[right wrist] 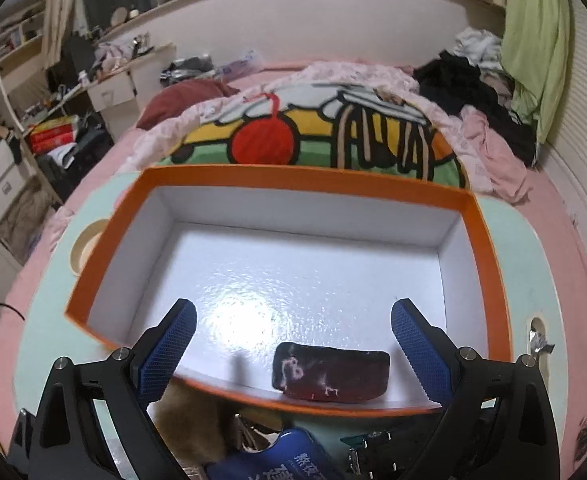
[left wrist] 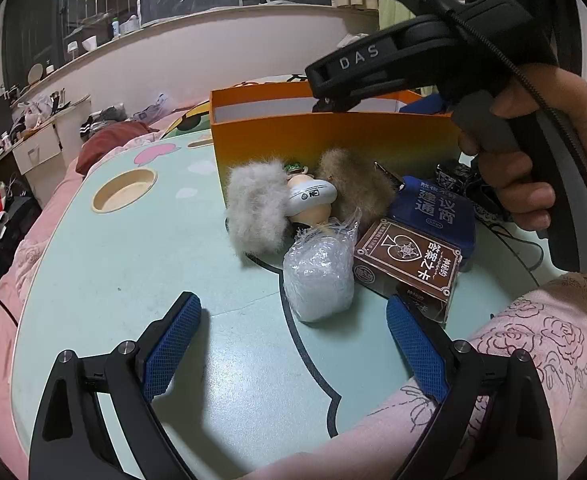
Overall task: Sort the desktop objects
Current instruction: 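Reach into the box and grasp the dark red pouch with the right tool, then lift the dark red pouch out and set it before the blue tin, right tool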
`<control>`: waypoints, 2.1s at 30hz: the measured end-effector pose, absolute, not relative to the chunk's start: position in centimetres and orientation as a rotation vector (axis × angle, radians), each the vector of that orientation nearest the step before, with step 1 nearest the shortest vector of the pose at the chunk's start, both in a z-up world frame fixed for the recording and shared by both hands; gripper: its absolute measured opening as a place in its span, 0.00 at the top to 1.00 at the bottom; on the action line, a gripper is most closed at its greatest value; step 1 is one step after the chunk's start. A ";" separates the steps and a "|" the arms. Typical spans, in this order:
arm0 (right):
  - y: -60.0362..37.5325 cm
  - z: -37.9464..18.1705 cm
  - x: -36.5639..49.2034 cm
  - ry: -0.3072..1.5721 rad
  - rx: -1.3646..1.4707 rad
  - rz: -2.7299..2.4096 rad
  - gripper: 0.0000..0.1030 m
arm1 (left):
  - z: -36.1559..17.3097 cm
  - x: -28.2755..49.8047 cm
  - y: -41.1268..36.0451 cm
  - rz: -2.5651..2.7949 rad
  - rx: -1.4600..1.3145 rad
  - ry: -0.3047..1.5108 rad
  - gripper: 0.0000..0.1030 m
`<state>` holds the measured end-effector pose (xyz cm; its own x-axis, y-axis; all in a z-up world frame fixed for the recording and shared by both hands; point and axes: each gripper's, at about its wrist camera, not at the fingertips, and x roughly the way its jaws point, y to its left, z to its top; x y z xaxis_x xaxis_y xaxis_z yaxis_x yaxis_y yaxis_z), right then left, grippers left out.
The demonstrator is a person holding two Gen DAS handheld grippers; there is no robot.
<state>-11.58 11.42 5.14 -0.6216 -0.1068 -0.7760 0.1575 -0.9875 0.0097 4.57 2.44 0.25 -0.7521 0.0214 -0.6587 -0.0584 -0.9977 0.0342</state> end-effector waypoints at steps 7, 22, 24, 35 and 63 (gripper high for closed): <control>11.7 5.2 -12.9 0.124 1.403 -2.646 0.05 | 0.2 4.6 2.4 2.900 -1.089 0.082 0.09; 12.0 2.4 -17.7 0.179 2.069 -2.089 0.40 | 0.2 4.6 2.6 2.900 -1.087 0.084 0.09; 11.6 2.5 -17.2 0.218 2.033 -2.107 0.41 | 0.2 4.6 2.6 2.900 -1.088 0.085 0.09; 16.1 12.2 -9.7 0.000 1.506 -2.355 0.41 | 0.2 4.6 2.7 2.900 -1.086 0.085 0.09; 19.7 0.1 6.3 0.160 1.032 -2.712 0.00 | 0.0 4.5 2.8 2.899 -1.086 0.088 0.09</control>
